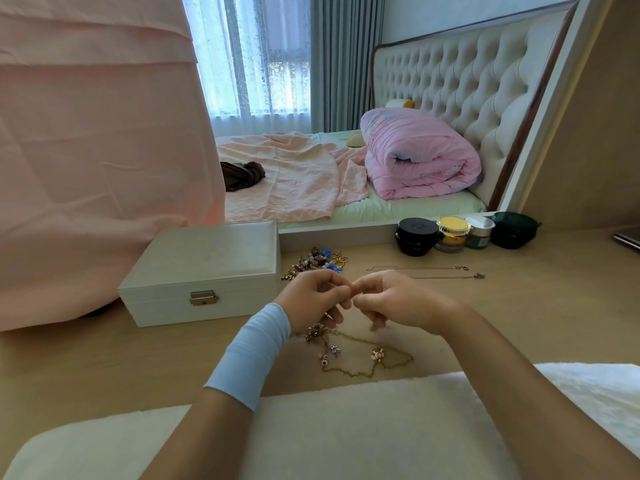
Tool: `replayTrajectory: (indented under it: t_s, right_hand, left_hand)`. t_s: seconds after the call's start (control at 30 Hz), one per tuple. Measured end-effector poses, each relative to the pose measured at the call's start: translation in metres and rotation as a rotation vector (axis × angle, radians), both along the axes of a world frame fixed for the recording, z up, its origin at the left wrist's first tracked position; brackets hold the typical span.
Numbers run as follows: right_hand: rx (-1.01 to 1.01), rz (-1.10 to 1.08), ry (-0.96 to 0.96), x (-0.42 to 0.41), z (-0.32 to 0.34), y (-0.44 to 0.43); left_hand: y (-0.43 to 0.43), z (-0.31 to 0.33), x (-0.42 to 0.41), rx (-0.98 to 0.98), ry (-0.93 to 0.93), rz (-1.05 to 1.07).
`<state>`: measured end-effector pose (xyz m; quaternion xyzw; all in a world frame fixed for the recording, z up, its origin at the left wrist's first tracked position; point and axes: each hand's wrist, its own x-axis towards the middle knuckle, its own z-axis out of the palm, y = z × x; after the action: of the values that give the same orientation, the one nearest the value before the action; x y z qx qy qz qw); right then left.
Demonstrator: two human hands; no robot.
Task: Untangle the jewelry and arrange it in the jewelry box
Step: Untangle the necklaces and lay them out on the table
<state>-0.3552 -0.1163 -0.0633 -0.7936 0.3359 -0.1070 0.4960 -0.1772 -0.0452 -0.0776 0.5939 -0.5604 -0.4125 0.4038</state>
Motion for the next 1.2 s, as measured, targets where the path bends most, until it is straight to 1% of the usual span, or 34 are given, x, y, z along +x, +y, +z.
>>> replayTrajectory:
  t_s: [0.1, 0.2, 0.27, 0.37, 0.47, 0.6, 0.67, 0.83, 0.97, 1.07, 1.13, 1.2]
  right_hand:
    - [-0.077, -0.049, 0.034, -0.008, -0.001, -0.009]
    - [-0.145, -0.096, 0.027, -0.013, 0.001, -0.013]
    - [-0.187, -0.098, 0.032, -0.015, 0.002, -0.015]
    - [-0.215, -0.088, 0.094, -0.019, 0.001, -0.021]
    - [-0.219, -0.068, 0.148, -0.021, 0.002, -0.022]
    - [-0.252, -0.053, 0.201, -0.022, 0.004, -0.020]
    - [-0.258, -0.048, 0.219, -0.023, 0.004, -0.021]
    - [-0.213, -0.006, 0.225, -0.025, 0.006, -0.021]
    - [-0.173, -0.001, 0.264, -0.025, 0.007, -0.021]
    - [-0.175, 0.000, 0.292, -0.025, 0.006, -0.021]
    - [-0.169, -0.040, 0.214, -0.023, 0.003, -0.021]
    - [-0.129, -0.102, 0.086, -0.020, 0.000, -0.020]
  left_hand:
    - [0.001, 0.003, 0.007, 0.112, 0.059, -0.027]
    - [0.002, 0.005, 0.009, 0.200, 0.026, -0.060]
    - [0.002, 0.006, 0.010, 0.224, -0.014, -0.072]
    - [0.002, 0.006, 0.013, 0.225, -0.107, -0.086]
    - [0.002, 0.007, 0.014, 0.230, -0.283, -0.134]
    - [0.002, 0.007, 0.010, 0.288, -0.425, -0.192]
    - [0.002, 0.006, 0.008, 0.295, -0.477, -0.193]
    - [0.002, 0.008, 0.007, 0.208, -0.576, -0.133]
    - [0.003, 0.008, 0.009, 0.161, -0.539, -0.113]
    - [0.002, 0.006, 0.009, 0.137, -0.447, -0.096]
    - [0.003, 0.006, 0.009, 0.130, -0.357, -0.089]
    - [0.004, 0.006, 0.008, 0.110, -0.301, -0.075]
